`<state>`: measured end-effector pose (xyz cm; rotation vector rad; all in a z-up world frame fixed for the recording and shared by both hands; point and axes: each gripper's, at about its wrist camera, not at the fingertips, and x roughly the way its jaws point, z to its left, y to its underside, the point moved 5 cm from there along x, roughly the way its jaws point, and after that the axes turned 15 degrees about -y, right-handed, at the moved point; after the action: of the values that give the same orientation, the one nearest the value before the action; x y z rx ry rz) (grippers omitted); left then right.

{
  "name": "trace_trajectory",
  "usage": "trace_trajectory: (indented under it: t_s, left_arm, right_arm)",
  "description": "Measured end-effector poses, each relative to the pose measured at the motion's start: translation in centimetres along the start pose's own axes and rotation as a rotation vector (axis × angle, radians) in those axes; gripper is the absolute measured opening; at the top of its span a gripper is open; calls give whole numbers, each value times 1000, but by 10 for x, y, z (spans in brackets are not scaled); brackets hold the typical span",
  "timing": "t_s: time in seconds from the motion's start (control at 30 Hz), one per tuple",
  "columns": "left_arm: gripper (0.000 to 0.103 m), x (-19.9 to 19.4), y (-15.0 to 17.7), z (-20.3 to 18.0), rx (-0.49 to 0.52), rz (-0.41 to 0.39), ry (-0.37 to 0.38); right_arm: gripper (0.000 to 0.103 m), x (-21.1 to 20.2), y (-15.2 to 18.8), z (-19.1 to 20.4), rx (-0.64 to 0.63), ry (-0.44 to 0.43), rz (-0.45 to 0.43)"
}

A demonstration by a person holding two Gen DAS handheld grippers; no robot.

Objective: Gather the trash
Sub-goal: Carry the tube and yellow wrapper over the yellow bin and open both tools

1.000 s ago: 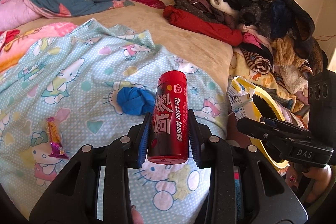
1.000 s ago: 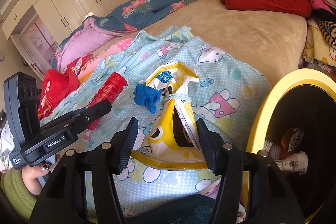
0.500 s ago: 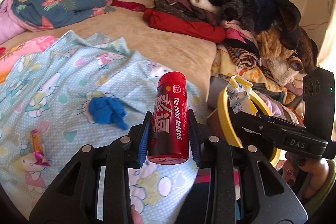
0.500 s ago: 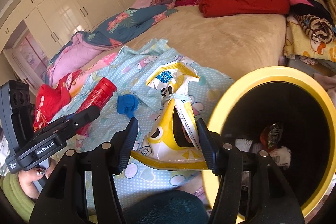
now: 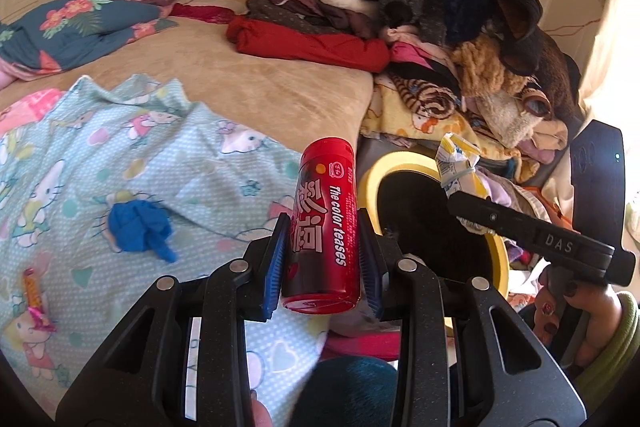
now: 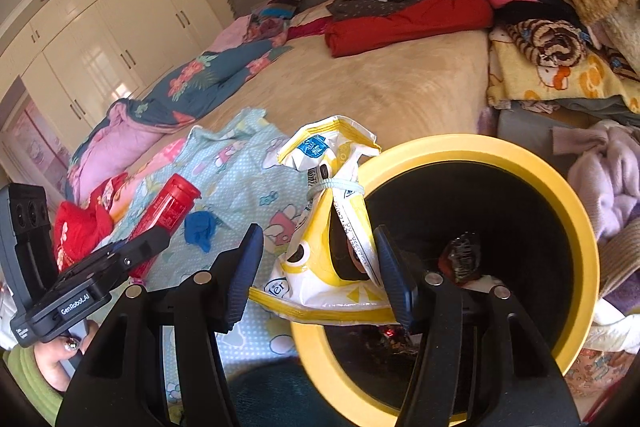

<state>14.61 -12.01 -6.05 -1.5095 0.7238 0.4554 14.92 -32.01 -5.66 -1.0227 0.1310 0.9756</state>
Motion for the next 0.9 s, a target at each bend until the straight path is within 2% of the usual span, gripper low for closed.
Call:
trace_trajectory:
  t_s: [0.9]
  left_arm:
    - [26, 21, 11, -93, 156, 49, 134]
  right_arm:
    - [55, -66, 8, -70, 120, 112, -99]
